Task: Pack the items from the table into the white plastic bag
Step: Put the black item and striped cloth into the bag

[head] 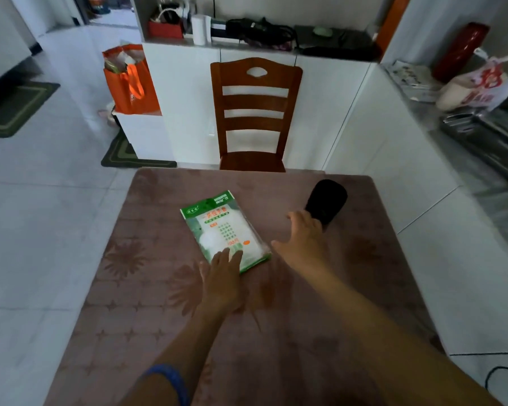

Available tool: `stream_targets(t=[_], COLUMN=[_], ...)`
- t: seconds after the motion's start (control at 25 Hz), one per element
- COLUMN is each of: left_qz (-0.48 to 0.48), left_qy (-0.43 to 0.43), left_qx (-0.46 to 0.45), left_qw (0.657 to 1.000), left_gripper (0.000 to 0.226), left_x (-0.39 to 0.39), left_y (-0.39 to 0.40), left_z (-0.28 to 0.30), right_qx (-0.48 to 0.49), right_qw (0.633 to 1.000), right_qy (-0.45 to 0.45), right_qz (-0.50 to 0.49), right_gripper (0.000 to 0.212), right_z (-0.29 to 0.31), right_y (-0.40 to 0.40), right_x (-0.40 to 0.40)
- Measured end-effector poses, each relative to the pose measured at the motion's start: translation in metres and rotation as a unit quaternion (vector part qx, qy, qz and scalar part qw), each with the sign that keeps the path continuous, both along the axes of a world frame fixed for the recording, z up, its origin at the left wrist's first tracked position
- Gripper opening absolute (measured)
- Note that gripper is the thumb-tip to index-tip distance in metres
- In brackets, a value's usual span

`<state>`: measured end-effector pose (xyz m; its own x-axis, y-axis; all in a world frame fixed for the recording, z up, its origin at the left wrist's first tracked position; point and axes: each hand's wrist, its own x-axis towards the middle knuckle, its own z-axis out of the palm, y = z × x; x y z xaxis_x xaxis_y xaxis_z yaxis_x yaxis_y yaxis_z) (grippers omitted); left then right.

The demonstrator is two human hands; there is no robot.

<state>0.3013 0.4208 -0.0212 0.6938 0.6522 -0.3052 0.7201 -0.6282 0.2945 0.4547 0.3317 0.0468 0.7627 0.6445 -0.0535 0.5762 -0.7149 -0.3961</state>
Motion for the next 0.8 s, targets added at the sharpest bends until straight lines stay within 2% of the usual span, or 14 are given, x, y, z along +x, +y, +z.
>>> stream_targets(t=[0.08, 0.2, 0.28, 0.4, 0.48, 0.56, 0.64, 0.8], left_qz=[-0.015, 0.02, -0.002, -0.037, -0.04, -0.021, -0.02, -0.049], left_qy=[0.028, -0.028, -0.029, -0.032, -0.043, -0.04, -0.088, -0.132], left_qx=[0.046, 0.027, 0.059, 0.096, 0.124, 0.107, 0.088, 0.008], left_qw=[0.998, 0.999, 0.998, 0.994, 0.991, 0.993, 0.992, 0.99], left_gripper=[0.078, 0.077, 0.072, 0.071, 0.064, 0.058, 0.056, 0.045], left_x=[0.015, 0.028, 0.031, 0.032, 0.034, 0.029, 0.014, -0.033], left_y=[0.008, 0.023, 0.027, 0.03, 0.029, 0.025, 0.018, -0.027], left_z=[-0.018, -0.044, -0.055, -0.066, -0.059, -0.048, -0.047, -0.032], right_qx=[-0.041, -0.042, -0.036, -0.058, -0.053, -0.047, -0.085, -0.176], right_qw=[0.998, 0.997, 0.995, 0.994, 0.993, 0.992, 0.985, 0.973], right_qy=[-0.035, -0.048, -0.047, -0.002, 0.041, 0.086, 0.13, 0.135], right_qz=[0.014, -0.043, -0.077, -0.098, -0.094, -0.085, -0.081, -0.059], right_gripper=[0.067, 0.078, 0.088, 0.105, 0.108, 0.107, 0.104, 0.109], right_z=[-0.017, -0.036, -0.041, -0.05, -0.052, -0.043, -0.034, -0.032], right_y=[0.003, 0.012, 0.021, 0.028, 0.028, 0.027, 0.024, 0.006], right_x=[0.031, 0.085, 0.117, 0.151, 0.165, 0.168, 0.157, 0.099])
